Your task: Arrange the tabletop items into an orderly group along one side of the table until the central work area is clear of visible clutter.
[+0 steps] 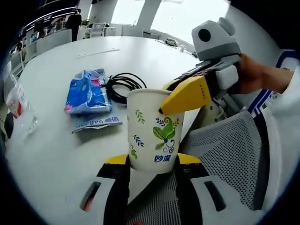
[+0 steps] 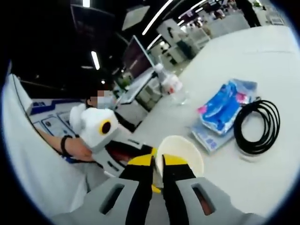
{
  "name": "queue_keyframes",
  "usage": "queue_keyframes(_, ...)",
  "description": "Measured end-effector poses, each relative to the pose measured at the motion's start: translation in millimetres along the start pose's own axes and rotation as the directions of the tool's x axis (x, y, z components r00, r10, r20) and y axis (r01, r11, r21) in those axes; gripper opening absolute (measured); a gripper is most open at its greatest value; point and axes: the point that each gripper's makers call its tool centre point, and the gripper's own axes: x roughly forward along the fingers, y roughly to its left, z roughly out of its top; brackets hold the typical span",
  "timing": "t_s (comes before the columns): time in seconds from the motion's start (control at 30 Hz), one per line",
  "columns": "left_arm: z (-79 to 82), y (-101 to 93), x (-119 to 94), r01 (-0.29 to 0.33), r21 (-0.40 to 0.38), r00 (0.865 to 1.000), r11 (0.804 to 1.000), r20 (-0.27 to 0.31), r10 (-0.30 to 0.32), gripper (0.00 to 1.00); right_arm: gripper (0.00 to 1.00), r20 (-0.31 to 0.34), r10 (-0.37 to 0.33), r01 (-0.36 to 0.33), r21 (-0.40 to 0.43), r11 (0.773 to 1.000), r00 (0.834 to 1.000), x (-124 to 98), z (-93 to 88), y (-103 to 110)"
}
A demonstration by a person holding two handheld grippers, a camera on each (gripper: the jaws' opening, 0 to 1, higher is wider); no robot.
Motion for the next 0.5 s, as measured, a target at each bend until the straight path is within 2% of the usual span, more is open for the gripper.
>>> queue_keyframes(0.33,2.0,3.5,-0.1,-0.015,-0.040,1.000,0.999,0.020,0.016,0.35,0.00,0.037,-0.026,0.025,0.022,0.999,0.999,-2.7,3.6,-2.4)
queue_keyframes(0.4,2.7,5.4,-0.7,-0.023,-0.045,0.999,0.999,0.028,0.024,0.22,0.00,0.045,-0.043,0.043,0.020,0.999,0.998,-4.1,4.4,-5.9)
queue_keyframes(0.43,3.0,5.8,-0.7,-0.027,-0.046,0.999,0.999,0.032,0.028,0.21,0.00,0.049,-0.049,0.048,0.024,0.999,0.998,-4.8,4.8,-6.9)
queue_keyframes(0.5,0.9,8.2,-0.7,-0.044,-0.048,0.999,0.998,0.028,0.046,0.27,0.00,0.050,-0.055,0.053,0.026,0.998,0.997,-5.8,4.5,-8.1)
